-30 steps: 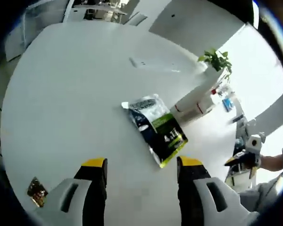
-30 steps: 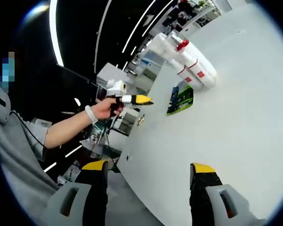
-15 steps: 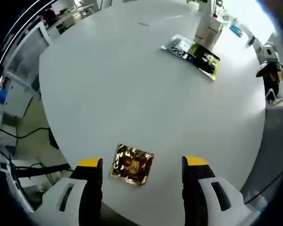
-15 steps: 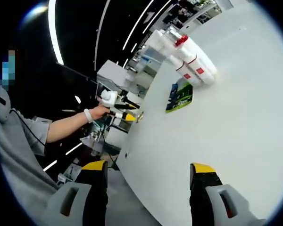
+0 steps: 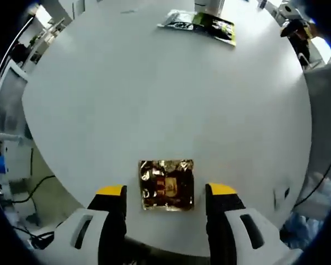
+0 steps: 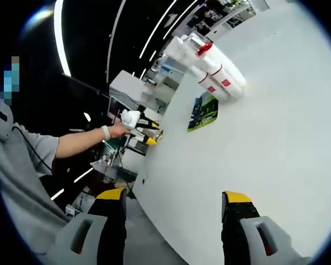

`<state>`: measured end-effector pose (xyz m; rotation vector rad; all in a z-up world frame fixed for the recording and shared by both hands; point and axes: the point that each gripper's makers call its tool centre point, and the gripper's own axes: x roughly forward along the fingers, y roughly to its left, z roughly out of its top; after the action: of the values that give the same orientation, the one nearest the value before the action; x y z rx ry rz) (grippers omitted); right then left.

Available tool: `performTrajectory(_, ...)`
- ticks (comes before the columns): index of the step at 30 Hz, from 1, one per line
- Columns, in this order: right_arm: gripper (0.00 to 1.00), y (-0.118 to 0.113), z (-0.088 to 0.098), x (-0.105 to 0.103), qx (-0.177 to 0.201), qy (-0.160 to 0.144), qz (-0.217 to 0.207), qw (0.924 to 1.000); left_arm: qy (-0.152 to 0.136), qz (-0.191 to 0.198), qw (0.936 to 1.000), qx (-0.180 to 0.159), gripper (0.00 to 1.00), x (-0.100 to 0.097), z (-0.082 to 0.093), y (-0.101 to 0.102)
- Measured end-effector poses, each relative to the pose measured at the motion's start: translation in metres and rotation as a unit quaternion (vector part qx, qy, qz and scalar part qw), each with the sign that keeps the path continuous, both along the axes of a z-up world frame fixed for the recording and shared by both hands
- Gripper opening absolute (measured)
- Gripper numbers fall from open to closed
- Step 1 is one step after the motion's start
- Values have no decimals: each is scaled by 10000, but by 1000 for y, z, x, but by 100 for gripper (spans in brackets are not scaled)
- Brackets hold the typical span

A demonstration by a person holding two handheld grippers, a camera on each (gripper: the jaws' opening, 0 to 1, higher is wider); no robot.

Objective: Arrange the skincare products in the storage area until every visible bottle or jar stands upright without overlapping.

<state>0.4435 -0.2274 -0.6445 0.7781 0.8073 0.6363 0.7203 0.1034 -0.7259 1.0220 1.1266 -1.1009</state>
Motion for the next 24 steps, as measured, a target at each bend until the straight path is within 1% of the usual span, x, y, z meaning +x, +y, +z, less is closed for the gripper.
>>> performTrajectory(1,67,1,-1,0,-19,9,34,10000,51,42,10000,-70,51,1,1,0)
performTrajectory(2,67,2,-2,-1,-39,6,70,10000,65,150,9998,-71,52,2,1,2)
performTrajectory(4,67,3,-2,-1,-33,13,103,9999,55,191,9997,-108,54,5,1,3)
performTrajectory(5,66,4,-2,-2,-25,20,119,9999,148,355,9992,-111,53,3,0,4)
performTrajectory(6,66,3,-3,-2,-23,13,137,9999,234,428,9988,-108,51,1,0,4)
performTrajectory(7,66,4,-3,-2,-21,10,147,9999,341,394,9986,-112,48,-2,-1,3)
performTrajectory(8,65,4,-3,-2,-15,8,164,9999,292,376,9988,-98,48,-1,-1,3)
performTrajectory(9,65,4,-2,-2,-6,2,171,9999,306,303,9990,-91,48,-2,-1,2)
performTrajectory(12,65,6,-2,-1,8,-15,206,9998,313,376,9988,-68,47,-1,0,2)
performTrajectory(14,65,7,-1,-2,-15,-26,262,9997,313,700,9970,-50,44,-1,1,2)
performTrajectory(15,64,7,-1,-2,-34,-50,288,9996,307,658,9973,-68,42,-1,1,1)
performTrajectory(16,64,7,-1,-2,-43,-43,291,9996,311,645,9974,-70,36,-3,2,0)
performTrajectory(17,64,6,-1,-2,-45,-44,276,9996,293,646,9975,-67,35,-5,2,-3)
performTrajectory(20,64,5,0,0,-12,-59,234,9997,288,675,9973,-14,34,-8,2,-3)
performTrajectory(24,62,6,4,0,-56,-125,253,9996,280,700,9971,-88,34,-15,2,-6)
